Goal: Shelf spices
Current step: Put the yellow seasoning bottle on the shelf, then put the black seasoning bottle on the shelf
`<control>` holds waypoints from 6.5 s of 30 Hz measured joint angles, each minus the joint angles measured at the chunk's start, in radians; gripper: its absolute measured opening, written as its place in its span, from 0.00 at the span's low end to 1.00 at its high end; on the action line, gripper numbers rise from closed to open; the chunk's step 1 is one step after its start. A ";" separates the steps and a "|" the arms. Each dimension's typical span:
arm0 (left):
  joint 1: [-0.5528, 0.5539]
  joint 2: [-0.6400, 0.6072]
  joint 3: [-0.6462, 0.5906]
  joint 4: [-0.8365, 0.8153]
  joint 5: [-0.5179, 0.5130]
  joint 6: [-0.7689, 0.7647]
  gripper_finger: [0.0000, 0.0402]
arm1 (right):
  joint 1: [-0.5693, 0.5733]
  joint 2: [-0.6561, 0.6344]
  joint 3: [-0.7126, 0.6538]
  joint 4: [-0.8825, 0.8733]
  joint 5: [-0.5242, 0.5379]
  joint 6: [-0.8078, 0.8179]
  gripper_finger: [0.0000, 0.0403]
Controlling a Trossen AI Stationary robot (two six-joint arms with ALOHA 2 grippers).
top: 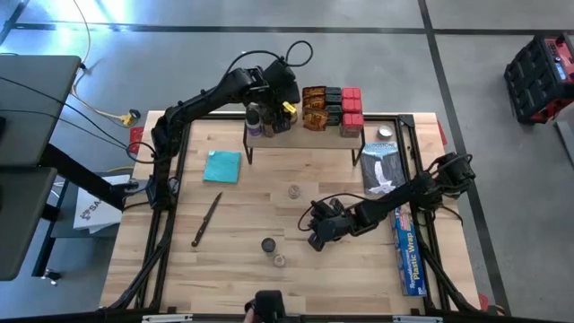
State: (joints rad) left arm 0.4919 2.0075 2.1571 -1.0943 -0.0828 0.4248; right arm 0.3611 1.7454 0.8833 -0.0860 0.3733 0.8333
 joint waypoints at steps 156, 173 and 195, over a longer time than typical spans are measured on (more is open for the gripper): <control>-1.013 -0.354 -1.172 0.871 -0.243 -0.842 0.71 | 0.064 -0.082 0.000 0.006 0.123 -0.025 0.19; -0.993 -0.356 -1.121 0.824 -0.201 -0.789 0.51 | 0.064 -0.081 0.000 0.006 0.124 -0.023 0.19; -0.608 -0.354 -0.515 0.285 -0.137 -0.457 0.50 | 0.065 -0.081 0.000 0.008 0.126 -0.023 0.19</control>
State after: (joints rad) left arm -0.1160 1.6539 1.6418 -0.8097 -0.2195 -0.0325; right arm 0.4258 1.6642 0.8837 -0.0783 0.4989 0.8108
